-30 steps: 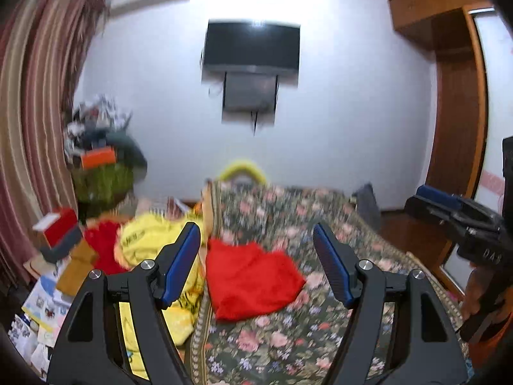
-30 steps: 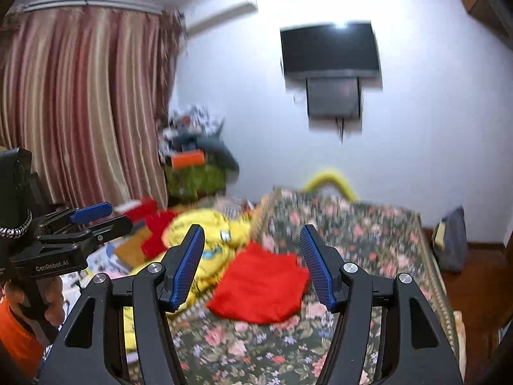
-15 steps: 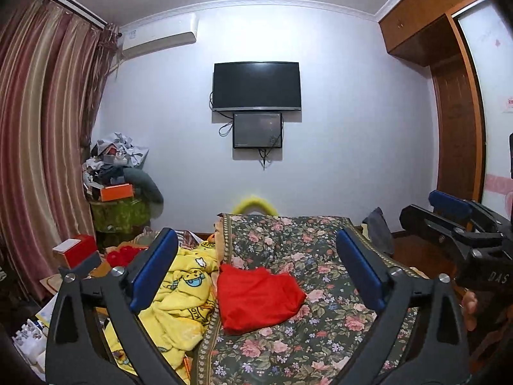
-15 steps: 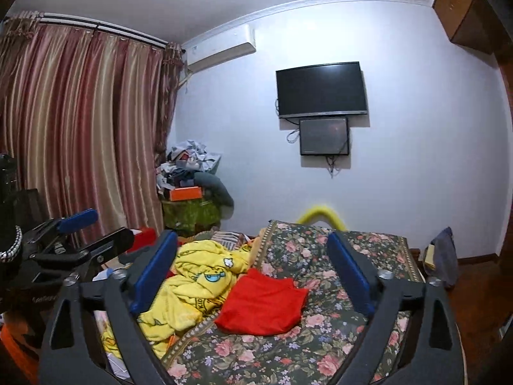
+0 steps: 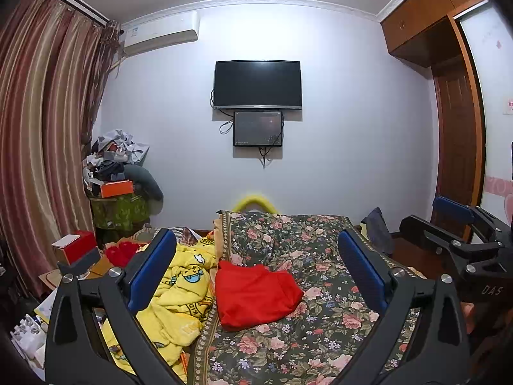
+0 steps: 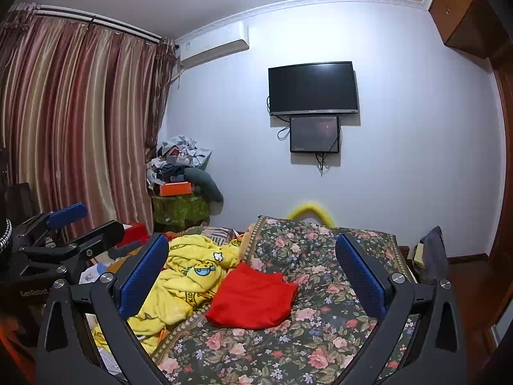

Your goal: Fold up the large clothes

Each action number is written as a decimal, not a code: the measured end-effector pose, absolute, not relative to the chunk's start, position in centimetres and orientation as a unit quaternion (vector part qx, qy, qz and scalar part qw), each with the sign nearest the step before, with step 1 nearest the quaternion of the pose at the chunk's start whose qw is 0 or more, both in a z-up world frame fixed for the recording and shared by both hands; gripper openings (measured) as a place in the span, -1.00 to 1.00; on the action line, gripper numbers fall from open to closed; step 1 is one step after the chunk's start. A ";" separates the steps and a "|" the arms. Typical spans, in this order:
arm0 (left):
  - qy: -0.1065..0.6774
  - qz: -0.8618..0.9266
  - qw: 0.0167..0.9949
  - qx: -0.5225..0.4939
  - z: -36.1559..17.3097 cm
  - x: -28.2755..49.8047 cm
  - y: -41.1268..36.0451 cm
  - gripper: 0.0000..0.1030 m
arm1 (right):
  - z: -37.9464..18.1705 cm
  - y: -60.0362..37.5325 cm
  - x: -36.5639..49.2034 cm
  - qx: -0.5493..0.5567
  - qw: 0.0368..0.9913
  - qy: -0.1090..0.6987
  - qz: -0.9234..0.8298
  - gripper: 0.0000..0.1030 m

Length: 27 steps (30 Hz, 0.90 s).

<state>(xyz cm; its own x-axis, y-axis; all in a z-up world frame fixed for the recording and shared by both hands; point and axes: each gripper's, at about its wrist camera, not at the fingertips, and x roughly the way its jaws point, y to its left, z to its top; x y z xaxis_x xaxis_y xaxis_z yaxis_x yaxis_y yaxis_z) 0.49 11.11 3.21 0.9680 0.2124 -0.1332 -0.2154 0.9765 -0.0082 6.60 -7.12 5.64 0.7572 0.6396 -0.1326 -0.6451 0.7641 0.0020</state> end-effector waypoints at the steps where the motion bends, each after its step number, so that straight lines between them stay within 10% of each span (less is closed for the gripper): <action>1: 0.066 0.109 0.992 -0.011 3.2 0.5 11.1 0.98 | 5.7 -7.1 6.6 -0.022 0.937 0.063 0.343 1.00; 27: 0.083 0.110 0.990 -0.020 2.5 1.7 11.2 0.99 | 5.5 -7.7 6.4 -0.017 0.937 0.083 0.339 1.00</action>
